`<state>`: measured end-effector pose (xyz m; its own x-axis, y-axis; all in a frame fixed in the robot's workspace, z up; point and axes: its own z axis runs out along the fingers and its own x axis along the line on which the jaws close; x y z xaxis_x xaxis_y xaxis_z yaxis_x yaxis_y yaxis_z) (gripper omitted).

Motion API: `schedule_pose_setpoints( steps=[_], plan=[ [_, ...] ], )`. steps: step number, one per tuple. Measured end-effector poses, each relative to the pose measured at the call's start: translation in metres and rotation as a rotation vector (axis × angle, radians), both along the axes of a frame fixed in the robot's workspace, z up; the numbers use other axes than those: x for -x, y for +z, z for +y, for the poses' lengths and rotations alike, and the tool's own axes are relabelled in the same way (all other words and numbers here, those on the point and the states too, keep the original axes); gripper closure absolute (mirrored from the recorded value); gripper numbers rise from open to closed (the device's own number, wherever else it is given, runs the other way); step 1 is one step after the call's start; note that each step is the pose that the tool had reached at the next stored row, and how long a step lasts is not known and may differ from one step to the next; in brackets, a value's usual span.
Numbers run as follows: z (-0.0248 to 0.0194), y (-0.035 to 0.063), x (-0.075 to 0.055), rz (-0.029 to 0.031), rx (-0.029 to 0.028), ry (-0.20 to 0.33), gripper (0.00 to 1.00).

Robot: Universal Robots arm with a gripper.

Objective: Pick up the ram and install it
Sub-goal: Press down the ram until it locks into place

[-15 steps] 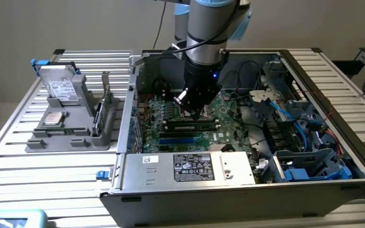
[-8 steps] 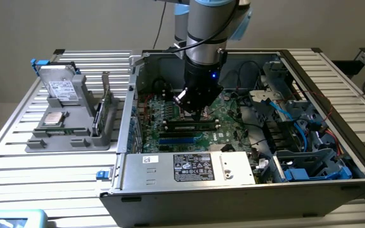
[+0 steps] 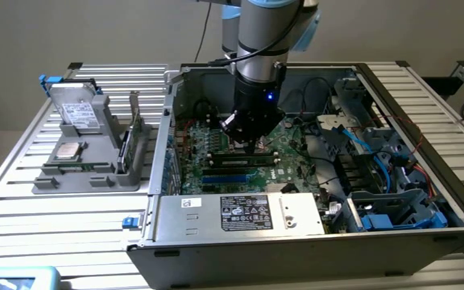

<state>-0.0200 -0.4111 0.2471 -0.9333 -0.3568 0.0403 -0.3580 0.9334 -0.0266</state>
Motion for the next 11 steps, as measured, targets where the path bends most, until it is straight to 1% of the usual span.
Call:
schedule_pose_setpoints(
  steps=[6,11],
  plan=[
    [0.0000,-0.0001,0.0000,-0.0002,0.0148,-0.064,0.89],
    [0.0000,-0.0001,0.0000,-0.0003,0.0333,-0.109,0.89]
  ],
)
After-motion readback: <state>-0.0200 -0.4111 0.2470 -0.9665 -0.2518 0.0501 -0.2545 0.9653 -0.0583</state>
